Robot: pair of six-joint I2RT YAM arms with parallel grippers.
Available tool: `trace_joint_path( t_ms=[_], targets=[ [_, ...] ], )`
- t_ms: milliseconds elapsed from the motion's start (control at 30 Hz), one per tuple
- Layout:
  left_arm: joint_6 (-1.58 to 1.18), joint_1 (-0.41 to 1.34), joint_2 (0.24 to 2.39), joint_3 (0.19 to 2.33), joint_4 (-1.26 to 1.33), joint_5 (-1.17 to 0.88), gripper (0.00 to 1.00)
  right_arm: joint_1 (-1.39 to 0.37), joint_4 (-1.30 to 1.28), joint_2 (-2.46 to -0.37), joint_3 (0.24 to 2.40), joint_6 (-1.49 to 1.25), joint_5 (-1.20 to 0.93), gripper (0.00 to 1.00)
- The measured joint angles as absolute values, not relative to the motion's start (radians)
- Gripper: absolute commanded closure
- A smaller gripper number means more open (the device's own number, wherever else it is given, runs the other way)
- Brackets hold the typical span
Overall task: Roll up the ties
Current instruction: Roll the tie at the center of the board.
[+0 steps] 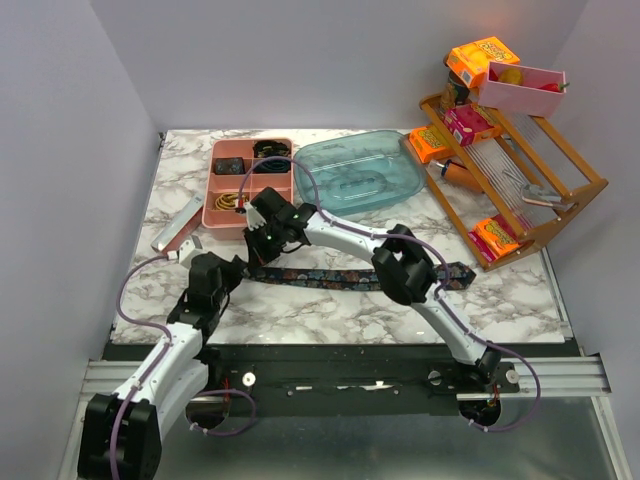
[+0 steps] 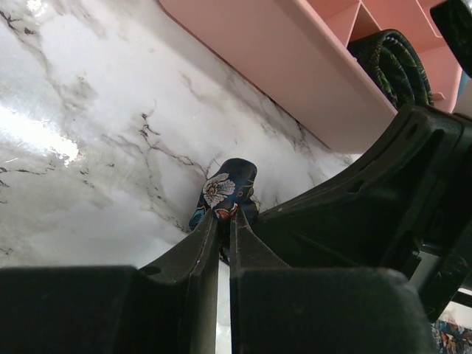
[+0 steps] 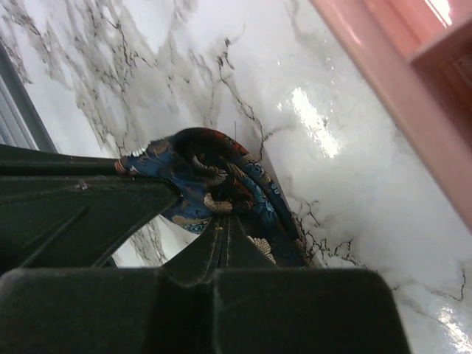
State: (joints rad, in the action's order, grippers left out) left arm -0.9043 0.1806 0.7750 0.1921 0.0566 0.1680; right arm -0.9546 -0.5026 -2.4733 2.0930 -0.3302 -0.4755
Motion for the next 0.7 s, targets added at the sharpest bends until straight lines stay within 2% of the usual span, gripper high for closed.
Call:
trace_joint_path(
  t_ms=[700],
  targets=[
    [-0.836, 0.419, 0.841, 0.266, 0.025, 0.405, 1.00, -0.954, -0.511, -2.529, 2.159, -0.348, -0.500, 0.99]
  ],
)
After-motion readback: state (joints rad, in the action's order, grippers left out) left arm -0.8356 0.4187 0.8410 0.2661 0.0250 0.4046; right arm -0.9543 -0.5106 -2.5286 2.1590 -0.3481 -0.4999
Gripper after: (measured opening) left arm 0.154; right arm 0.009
